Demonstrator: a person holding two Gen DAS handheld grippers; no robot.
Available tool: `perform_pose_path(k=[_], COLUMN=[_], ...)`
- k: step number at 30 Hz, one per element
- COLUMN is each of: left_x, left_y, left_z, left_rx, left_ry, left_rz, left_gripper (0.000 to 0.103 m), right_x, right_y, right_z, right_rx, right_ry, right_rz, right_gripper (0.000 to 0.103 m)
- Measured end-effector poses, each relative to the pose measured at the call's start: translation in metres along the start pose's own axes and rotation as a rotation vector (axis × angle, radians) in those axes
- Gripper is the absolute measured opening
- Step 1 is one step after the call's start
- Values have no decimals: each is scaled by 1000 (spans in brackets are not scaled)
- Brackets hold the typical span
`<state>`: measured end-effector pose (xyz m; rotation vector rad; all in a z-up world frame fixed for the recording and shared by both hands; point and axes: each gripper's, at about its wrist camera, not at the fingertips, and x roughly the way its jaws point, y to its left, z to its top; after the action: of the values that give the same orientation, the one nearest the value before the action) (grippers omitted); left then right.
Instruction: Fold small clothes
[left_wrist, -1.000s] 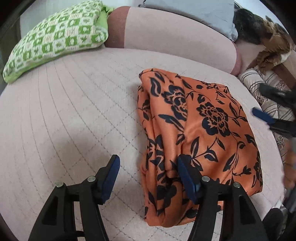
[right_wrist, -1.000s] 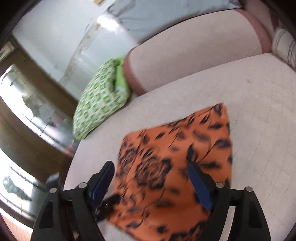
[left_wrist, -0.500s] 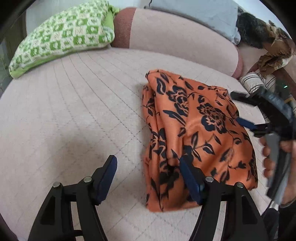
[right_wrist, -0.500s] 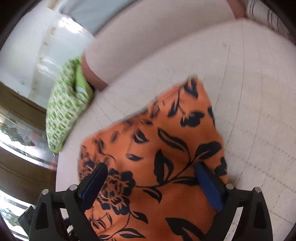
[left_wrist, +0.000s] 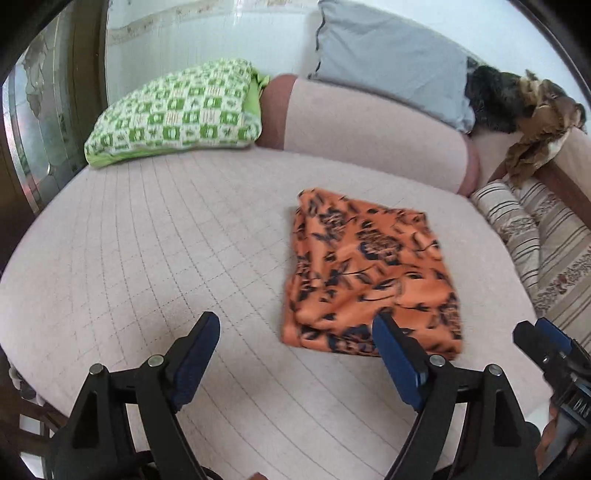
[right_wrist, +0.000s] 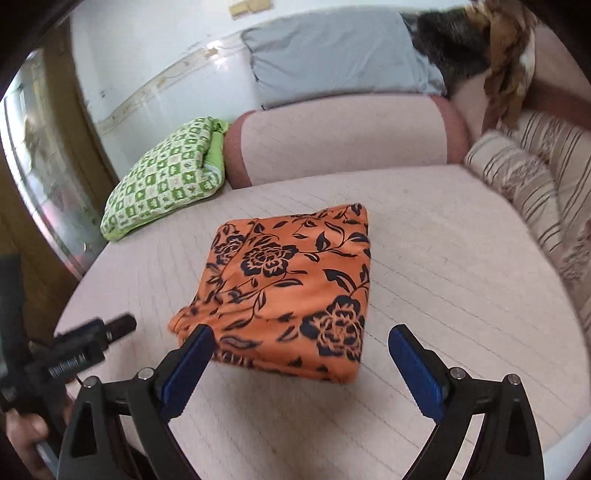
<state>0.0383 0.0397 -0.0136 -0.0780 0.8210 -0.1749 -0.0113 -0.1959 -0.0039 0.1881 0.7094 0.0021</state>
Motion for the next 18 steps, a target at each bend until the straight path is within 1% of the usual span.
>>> perform_pose_path(k=[1, 3, 5, 7, 9, 14, 18], left_x=[-6, -22, -37, -47, -51, -48, -43], left_y=[-5, -19, -29, -35, -38, -41, -45], left_z=[1, 2, 2, 3, 3, 4, 4], left_rx=[12, 54, 75, 88, 92, 113, 135], left_ry=[-7, -20, -38, -63, -74, -63, -60], left_rz=[-2, -10, 4, 16, 27, 68, 112], left_gripper=[86, 91, 97, 98, 98, 98, 100], right_x=[-11, -31, -47, -53, -54, -37, -25], right_y=[4, 7, 9, 10, 9, 11, 11], right_z=[1, 5, 12, 17, 18, 10, 6], right_rx=[-16, -33, -48, -60, -73, -126, -139], right_ry=[-21, -66, -109, -119, -104, -2, 50], right_rz=[-3, -13, -19, -32, -47, -71, -85], right_gripper=[97, 97, 97, 97, 97, 97, 97])
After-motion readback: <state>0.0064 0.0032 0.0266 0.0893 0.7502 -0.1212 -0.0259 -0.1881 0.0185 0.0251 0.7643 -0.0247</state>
